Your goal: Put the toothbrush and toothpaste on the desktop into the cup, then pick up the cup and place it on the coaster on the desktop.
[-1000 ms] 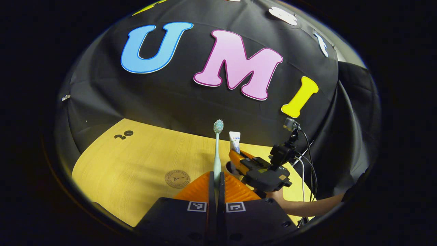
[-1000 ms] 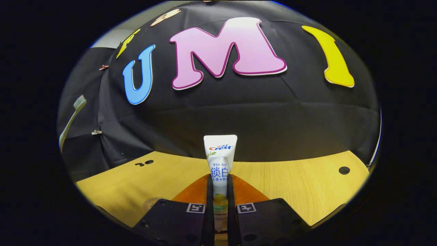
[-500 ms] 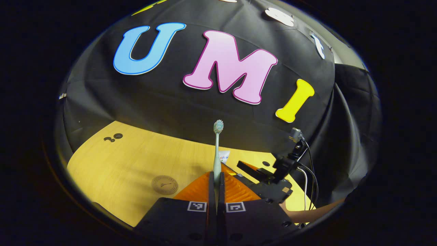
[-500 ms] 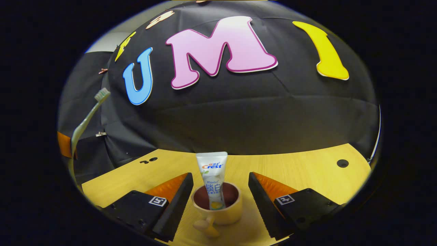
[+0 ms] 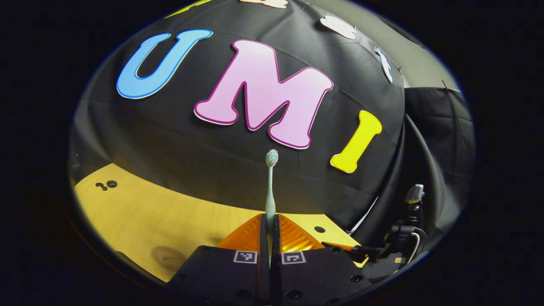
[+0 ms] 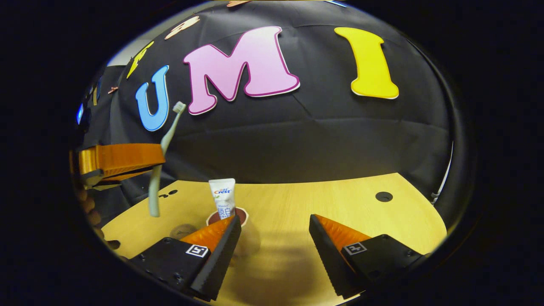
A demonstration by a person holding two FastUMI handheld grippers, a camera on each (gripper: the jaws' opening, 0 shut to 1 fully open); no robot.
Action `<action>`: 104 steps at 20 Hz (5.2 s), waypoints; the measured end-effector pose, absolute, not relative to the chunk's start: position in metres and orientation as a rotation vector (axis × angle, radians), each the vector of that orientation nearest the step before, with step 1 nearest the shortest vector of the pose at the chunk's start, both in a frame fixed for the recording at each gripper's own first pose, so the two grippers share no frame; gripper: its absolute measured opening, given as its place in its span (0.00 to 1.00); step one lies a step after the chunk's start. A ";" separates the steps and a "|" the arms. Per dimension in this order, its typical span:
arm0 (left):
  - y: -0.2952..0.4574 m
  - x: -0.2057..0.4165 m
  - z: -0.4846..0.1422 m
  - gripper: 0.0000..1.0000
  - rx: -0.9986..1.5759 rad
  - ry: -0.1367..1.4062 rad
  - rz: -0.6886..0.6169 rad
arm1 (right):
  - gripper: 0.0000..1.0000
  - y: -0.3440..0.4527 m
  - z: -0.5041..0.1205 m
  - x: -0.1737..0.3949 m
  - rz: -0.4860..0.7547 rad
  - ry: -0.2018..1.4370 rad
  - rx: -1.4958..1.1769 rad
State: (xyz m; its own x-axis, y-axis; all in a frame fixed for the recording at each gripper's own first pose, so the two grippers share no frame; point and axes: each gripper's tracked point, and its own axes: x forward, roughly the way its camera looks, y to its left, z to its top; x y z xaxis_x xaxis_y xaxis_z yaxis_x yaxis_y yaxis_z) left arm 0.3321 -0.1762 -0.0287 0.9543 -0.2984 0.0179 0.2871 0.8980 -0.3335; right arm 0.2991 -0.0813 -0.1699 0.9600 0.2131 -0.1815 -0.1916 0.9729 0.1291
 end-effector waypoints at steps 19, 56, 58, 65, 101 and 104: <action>-0.217 0.383 -0.124 0.14 -0.274 -0.131 -0.311 | 0.98 -0.103 -0.210 0.278 0.162 0.296 0.068; -0.001 0.146 -0.119 0.98 -0.057 0.148 0.098 | 0.98 0.024 -0.229 0.289 0.399 0.983 -0.112; 0.008 0.138 -0.120 0.98 -0.073 0.151 0.111 | 0.98 0.027 -0.236 0.290 0.397 1.040 -0.122; 0.029 0.113 -0.137 0.98 -0.096 0.211 0.129 | 0.94 0.036 -0.269 0.303 0.375 1.159 -0.193; 0.020 0.086 -0.185 0.98 -0.060 0.355 0.074 | 0.30 0.107 -0.258 0.300 0.483 1.116 -0.310; 0.026 0.076 -0.187 0.98 -0.073 0.355 0.090 | 0.30 0.135 -0.265 0.295 0.512 1.108 -0.344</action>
